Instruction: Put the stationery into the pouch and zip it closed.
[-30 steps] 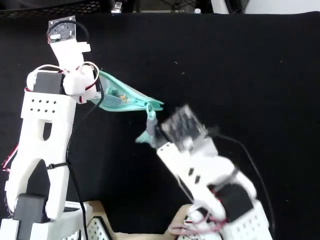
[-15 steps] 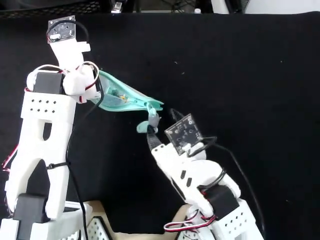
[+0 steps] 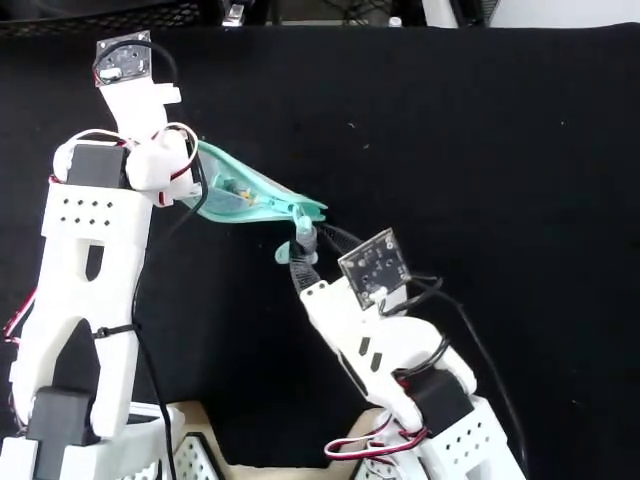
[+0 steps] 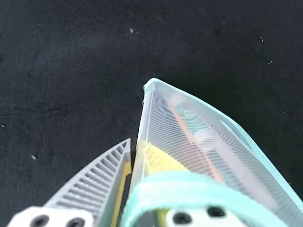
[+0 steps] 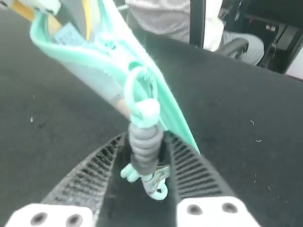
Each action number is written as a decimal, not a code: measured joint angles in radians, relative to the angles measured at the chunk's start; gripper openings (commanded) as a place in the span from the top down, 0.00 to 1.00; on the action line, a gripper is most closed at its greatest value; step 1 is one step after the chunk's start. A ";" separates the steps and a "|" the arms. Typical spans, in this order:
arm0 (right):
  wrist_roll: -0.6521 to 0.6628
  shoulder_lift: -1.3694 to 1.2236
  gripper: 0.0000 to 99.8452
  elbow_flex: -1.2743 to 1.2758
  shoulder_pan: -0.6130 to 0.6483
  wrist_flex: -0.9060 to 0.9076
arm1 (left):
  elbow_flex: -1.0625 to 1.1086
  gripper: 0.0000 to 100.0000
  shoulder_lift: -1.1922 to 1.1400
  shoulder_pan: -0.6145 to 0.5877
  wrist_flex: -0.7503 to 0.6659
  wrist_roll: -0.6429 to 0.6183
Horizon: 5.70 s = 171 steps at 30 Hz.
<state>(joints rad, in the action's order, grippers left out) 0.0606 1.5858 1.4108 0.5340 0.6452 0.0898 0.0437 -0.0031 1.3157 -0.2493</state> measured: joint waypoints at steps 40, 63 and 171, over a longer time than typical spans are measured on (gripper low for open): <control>0.242 -0.167 0.99 -0.545 -0.192 0.239 | -0.288 0.97 -0.083 0.000 0.221 0.000; 0.334 -0.542 0.99 -0.896 -0.253 0.229 | -0.724 0.81 -0.152 -0.023 0.437 0.032; 0.204 -0.687 0.99 -1.017 -0.356 0.262 | 0.971 0.84 0.615 0.647 -1.191 0.044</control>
<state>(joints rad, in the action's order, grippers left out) 0.2647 0.8984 0.3936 0.1780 0.9076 1.0610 0.6590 0.6444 0.1250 -0.2048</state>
